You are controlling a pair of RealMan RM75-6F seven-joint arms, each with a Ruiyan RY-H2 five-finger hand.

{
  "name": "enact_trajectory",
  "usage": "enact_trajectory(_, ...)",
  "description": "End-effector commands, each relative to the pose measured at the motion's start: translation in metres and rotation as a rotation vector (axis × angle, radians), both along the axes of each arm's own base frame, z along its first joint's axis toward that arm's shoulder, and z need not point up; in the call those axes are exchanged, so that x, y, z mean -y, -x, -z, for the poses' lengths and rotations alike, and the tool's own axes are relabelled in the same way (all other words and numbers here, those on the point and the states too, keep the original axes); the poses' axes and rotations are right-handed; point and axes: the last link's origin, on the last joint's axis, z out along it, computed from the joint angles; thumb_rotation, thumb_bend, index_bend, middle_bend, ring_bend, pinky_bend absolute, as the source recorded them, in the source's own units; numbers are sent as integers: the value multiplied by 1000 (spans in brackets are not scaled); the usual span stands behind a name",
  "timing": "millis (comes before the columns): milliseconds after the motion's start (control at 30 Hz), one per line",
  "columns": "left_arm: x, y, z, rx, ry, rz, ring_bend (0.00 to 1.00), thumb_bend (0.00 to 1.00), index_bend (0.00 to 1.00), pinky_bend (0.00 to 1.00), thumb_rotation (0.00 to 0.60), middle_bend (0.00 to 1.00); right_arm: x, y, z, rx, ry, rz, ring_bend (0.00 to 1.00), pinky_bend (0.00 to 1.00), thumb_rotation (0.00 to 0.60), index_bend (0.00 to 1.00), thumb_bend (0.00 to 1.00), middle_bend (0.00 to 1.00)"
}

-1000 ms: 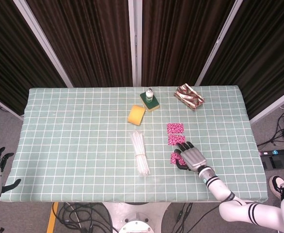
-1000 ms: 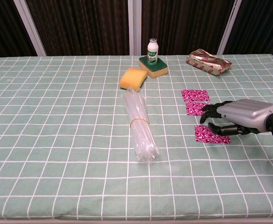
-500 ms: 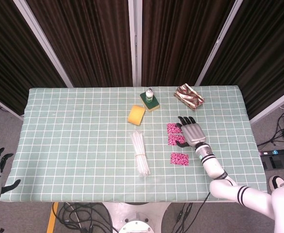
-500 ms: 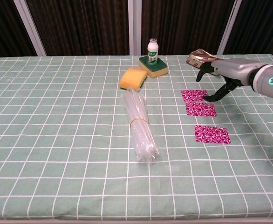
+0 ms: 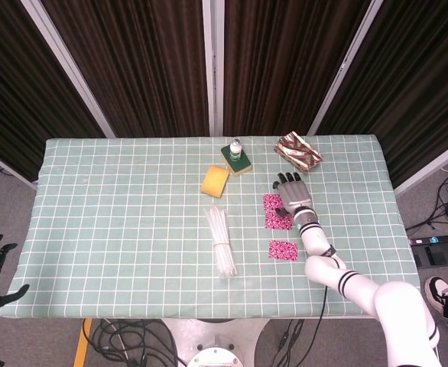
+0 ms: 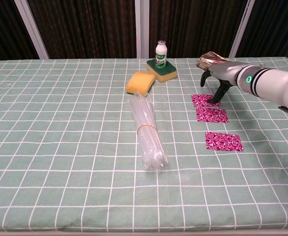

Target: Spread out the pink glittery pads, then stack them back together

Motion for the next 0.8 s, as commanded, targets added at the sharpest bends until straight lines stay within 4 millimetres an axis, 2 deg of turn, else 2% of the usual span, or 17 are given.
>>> enact_trajectory(33, 1, 1, 0, 0, 1, -3, 153, 127, 268, 165, 600, 180, 0, -1, 8, -7, -11, 7, 0, 0, 497, 259, 168, 60)
enact_trajectory(200, 1, 1, 1, 1, 3, -5, 153, 126, 268, 165, 600, 180, 1, 2, 11, -8, -4, 15, 0, 0, 504, 268, 119, 64)
enact_trajectory(800, 2, 3, 0, -2, 1, -13, 153, 126, 268, 165, 600, 180, 8, 4, 15, -29, 5, 20, 0, 0, 512, 279, 116, 66)
